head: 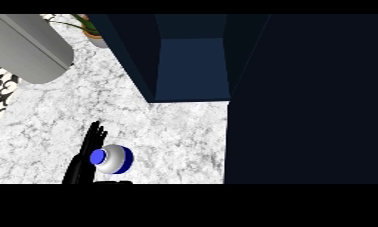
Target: Pick up the bottled water, place it into the cabinet and close the cabinet
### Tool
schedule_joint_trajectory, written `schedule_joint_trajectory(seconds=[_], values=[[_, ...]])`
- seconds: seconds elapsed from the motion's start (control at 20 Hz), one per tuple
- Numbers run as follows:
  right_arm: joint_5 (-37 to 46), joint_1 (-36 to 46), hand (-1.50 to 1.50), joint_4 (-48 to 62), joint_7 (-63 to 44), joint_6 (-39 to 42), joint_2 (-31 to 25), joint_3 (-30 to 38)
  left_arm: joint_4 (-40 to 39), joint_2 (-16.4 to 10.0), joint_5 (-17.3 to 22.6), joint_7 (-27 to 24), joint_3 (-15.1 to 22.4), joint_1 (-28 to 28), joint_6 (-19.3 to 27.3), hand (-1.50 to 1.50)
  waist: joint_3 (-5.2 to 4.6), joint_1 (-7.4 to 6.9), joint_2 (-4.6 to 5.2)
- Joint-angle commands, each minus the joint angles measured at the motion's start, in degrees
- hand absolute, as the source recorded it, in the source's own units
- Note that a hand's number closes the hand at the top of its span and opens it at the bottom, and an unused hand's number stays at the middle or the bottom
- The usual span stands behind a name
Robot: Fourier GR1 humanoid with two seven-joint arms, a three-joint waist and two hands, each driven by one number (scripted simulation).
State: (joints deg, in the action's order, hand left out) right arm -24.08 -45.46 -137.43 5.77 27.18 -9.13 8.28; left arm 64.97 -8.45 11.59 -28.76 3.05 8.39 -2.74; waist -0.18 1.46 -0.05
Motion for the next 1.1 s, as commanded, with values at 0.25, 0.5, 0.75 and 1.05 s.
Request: schedule_joint_trajectory(seconds=[0.25, 0.5, 0.75, 1.05], values=[[-8.9, -5.0, -1.5, -10.7, -1.9, -0.7, -0.7, 2.4, -14.1, -0.1, 1.7, -10.1, -0.9, -5.7, -11.9, -1.5, 0.02, -0.06, 0.03], [-11.2, -5.4, -1.5, -8.5, 0.2, 0.8, -2.2, 5.3, -18.3, 3.3, 5.1, -10.3, -3.1, -9.7, -13.7, 1.5, 0.06, -0.07, 0.0], [-13.3, -6.8, -1.5, -11.6, -1.7, -0.3, -4.2, 6.5, -20.6, 4.1, 7.3, -13.0, -4.0, -9.0, -18.7, 1.5, 0.02, -0.18, 0.0], [-11.4, -5.9, -1.5, -12.6, -2.7, -2.8, -3.0, 4.7, -19.1, 3.2, 6.2, -13.7, -4.0, -12.2, -18.3, 1.5, 0.06, -0.72, 0.03]])
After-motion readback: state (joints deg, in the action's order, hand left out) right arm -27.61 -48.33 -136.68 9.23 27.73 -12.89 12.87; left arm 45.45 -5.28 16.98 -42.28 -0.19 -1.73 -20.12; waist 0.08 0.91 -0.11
